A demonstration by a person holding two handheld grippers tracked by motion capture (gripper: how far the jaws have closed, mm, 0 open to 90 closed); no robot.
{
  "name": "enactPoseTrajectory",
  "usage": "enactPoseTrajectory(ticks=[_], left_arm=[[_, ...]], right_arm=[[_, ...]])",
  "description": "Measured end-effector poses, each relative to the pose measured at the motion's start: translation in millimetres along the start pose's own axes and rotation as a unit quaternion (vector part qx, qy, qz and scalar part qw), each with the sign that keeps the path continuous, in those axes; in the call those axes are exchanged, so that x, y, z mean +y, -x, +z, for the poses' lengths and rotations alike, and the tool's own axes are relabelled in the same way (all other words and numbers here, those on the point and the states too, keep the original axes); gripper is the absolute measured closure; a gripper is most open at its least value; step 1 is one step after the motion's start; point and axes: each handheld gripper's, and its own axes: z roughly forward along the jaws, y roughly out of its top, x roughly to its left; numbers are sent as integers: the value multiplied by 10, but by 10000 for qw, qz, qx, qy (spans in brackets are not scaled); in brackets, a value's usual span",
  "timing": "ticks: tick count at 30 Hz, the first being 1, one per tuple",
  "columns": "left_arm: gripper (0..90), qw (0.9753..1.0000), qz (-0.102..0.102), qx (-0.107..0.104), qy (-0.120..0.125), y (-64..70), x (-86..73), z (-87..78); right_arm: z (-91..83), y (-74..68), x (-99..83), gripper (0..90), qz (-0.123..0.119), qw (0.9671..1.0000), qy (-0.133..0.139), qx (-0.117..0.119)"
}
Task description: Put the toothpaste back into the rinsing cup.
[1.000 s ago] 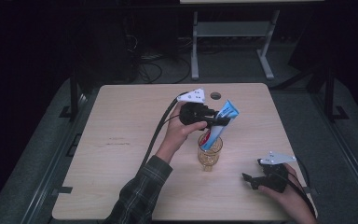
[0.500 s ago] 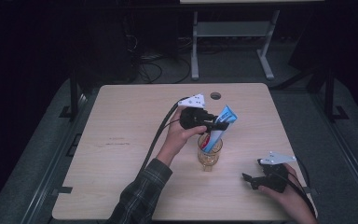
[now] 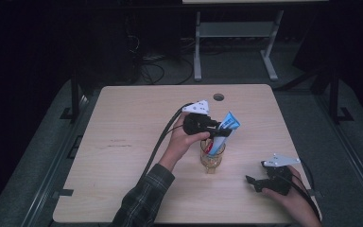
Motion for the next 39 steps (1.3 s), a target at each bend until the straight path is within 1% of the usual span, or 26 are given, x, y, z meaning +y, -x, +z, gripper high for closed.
enactPoseTrajectory(ticks=[14,18,20,25,26,28,30,32,35,37,39], left_arm=[[707,10000,-44,9,-56,-17,-52,6],[702,9999,-35,39,-145,-23,-76,13],[699,9999,-89,6,-86,-32,-86,13],[687,9999,-113,7,-76,-48,-92,2],[677,9999,-103,27,-72,-49,-90,-2],[608,9998,-85,123,-104,-46,-84,-9],[563,9997,-117,167,-145,-50,-81,-19],[472,9991,-136,313,-245,-50,-83,-23],[382,9985,-164,462,-226,-51,-86,-57],[357,9982,-186,539,-191,-56,-84,-102],[338,9981,-199,561,-186,-56,-83,-117]], right_arm=[[1,0,-1,135,7,10000,-7,2],[1,0,-1,135,7,10000,-8,1],[1,0,-1,135,8,10000,-8,1],[1,0,-1,135,7,10000,-7,1],[1,0,-1,135,7,10000,-7,0],[1,0,-1,135,6,10000,-7,1],[1,0,-1,135,5,10000,-6,0],[1,0,-1,135,5,10000,-6,0],[1,0,-1,135,4,10000,-5,0],[1,0,-1,135,4,10000,-5,1],[1,0,-1,135,5,10000,-6,0]])
